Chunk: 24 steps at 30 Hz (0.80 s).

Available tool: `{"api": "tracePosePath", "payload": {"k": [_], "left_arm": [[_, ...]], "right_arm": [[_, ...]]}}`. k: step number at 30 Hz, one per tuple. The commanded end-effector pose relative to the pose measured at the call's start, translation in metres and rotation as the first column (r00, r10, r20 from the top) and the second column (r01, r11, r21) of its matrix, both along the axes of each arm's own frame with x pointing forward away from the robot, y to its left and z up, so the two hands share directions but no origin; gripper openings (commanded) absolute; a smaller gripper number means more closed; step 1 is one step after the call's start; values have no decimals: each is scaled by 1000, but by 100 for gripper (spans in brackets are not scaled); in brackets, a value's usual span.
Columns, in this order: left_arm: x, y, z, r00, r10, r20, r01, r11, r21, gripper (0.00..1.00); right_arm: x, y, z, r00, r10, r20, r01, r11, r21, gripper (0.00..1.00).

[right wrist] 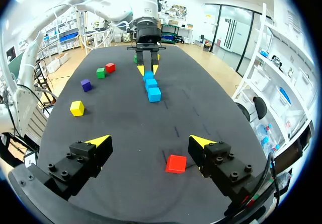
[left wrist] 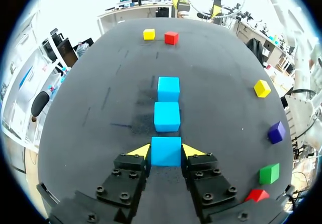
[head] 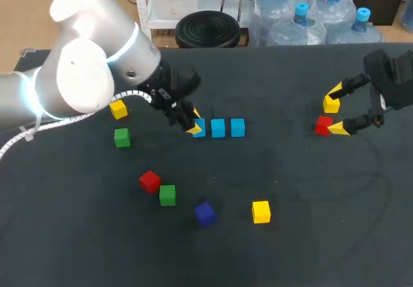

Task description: Place the blue cubes, place green cubes on the blue cubes, place the yellow cubes on the green cubes, then place the red cubes on the yellow cubes, and place purple cube on the red cubes.

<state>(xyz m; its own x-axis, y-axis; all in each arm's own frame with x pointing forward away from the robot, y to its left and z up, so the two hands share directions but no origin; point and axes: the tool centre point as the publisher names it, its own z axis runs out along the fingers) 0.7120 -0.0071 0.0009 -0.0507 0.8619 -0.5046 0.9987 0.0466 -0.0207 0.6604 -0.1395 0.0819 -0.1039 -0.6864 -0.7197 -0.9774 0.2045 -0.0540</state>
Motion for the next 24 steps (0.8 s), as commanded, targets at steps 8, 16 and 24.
{"api": "tracePosePath", "payload": {"k": [8, 16, 24], "left_arm": [[6, -2, -4, 1000, -14, -10, 14, 1000, 7, 0], [7, -1, -4, 1000, -17, -10, 17, 1000, 11, 0], [6, -2, -5, 1000, -22, -15, 22, 1000, 19, 0]], "right_arm": [[0, 0, 0, 1000, 0, 0, 0, 1000, 0, 100], [0, 0, 0, 1000, 0, 0, 0, 1000, 0, 100], [0, 0, 0, 1000, 0, 0, 0, 1000, 0, 100]]}}
